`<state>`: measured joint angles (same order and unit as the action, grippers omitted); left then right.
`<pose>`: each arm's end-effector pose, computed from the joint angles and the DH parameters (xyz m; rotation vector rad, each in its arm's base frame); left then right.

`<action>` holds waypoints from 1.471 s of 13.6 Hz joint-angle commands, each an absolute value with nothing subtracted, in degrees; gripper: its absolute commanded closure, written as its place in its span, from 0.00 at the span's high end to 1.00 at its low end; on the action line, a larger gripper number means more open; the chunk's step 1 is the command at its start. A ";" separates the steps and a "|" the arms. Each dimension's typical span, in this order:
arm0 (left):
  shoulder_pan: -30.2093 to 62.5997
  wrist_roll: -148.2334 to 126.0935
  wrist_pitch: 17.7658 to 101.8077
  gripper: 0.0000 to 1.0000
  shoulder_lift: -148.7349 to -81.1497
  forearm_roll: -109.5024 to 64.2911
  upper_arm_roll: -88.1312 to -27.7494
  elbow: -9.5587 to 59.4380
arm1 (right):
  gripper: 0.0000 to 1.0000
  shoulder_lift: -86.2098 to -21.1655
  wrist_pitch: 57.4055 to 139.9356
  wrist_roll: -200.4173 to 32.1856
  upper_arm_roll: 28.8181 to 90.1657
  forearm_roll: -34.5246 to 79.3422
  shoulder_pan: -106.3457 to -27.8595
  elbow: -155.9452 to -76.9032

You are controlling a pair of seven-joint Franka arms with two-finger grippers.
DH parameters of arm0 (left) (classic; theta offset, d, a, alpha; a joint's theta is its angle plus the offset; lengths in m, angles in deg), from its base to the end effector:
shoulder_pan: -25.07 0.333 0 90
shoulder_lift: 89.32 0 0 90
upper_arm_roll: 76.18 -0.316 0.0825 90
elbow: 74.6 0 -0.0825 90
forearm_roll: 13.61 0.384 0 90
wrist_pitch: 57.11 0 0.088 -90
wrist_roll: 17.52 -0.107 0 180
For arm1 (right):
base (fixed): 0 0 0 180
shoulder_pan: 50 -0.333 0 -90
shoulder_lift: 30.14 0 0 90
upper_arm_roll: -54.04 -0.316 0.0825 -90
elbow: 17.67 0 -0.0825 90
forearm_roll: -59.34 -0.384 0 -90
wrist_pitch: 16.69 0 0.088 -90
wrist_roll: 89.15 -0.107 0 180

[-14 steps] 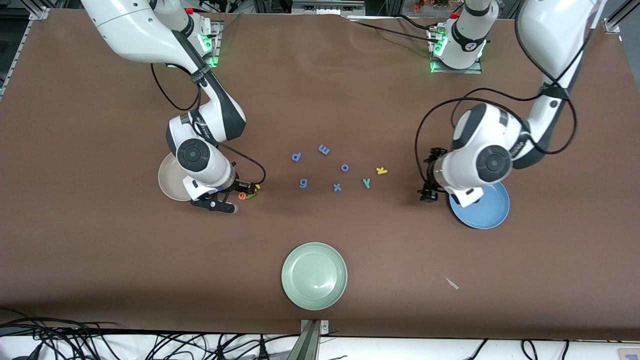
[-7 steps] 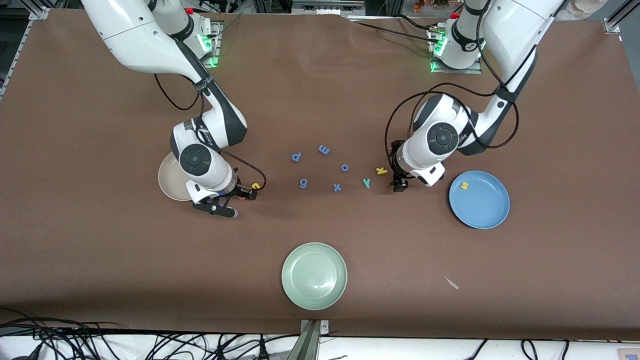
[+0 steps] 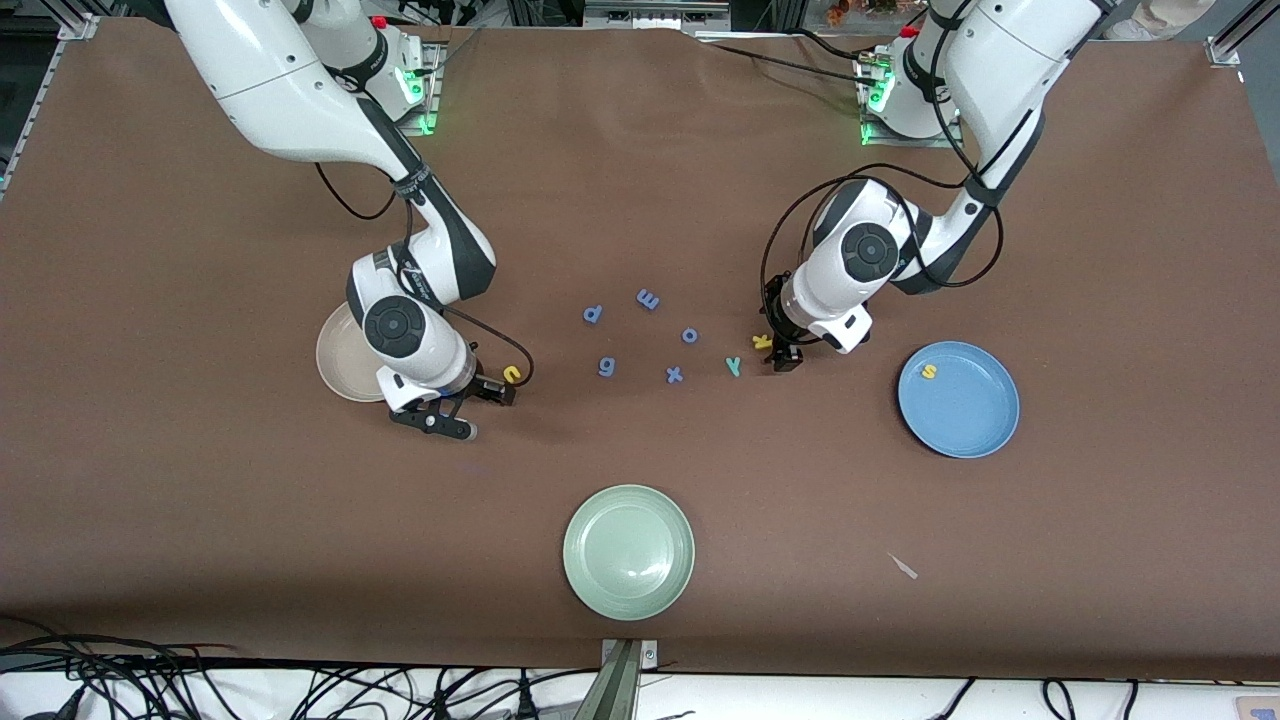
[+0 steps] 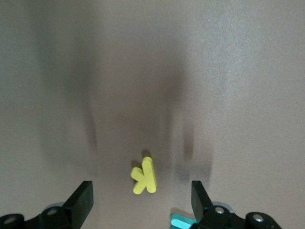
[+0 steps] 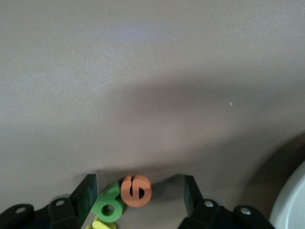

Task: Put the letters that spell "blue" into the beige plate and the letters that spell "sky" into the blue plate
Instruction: 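Grasp the orange e with the right gripper while the left gripper grasps yellow k, then drop the orange e on the white plate while the left gripper drops the k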

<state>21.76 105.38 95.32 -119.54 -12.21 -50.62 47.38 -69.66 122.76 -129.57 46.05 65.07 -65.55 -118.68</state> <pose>0.5059 -0.2814 0.1855 2.0198 2.2516 -0.2822 0.6073 0.2568 0.1754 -3.1021 0.3886 0.0337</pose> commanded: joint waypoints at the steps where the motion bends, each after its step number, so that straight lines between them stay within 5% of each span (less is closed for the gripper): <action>1: 20.94 107.28 99.49 0.87 -121.74 -10.89 -50.95 47.48 | 0.82 -70.74 124.29 -130.19 46.04 66.28 -65.12 -118.39; 4: 20.59 107.28 100.12 0.77 -122.02 -10.80 -51.13 47.66 | 0.76 -70.74 124.47 -130.19 45.96 66.29 -65.12 -119.09; 9: 20.76 107.20 99.86 0.26 -121.67 -9.75 -51.30 48.01 | 0.58 -70.74 124.47 -130.54 45.96 66.20 -65.56 -120.15; 11: 20.85 106.67 99.42 0.14 -121.23 -9.66 -51.30 47.84 | 0.49 -70.65 124.55 -130.63 45.87 66.11 -65.73 -120.41; 16: 21.90 106.67 90.75 0.12 -117.46 -5.97 -51.22 46.17 | 0.25 -70.65 124.38 -130.54 45.87 66.11 -65.74 -120.41; 20: 23.22 103.09 75.99 0.12 -114.99 -5.62 -51.30 39.59 | 0.24 -68.90 122.54 -128.88 45.87 66.11 -65.65 -119.97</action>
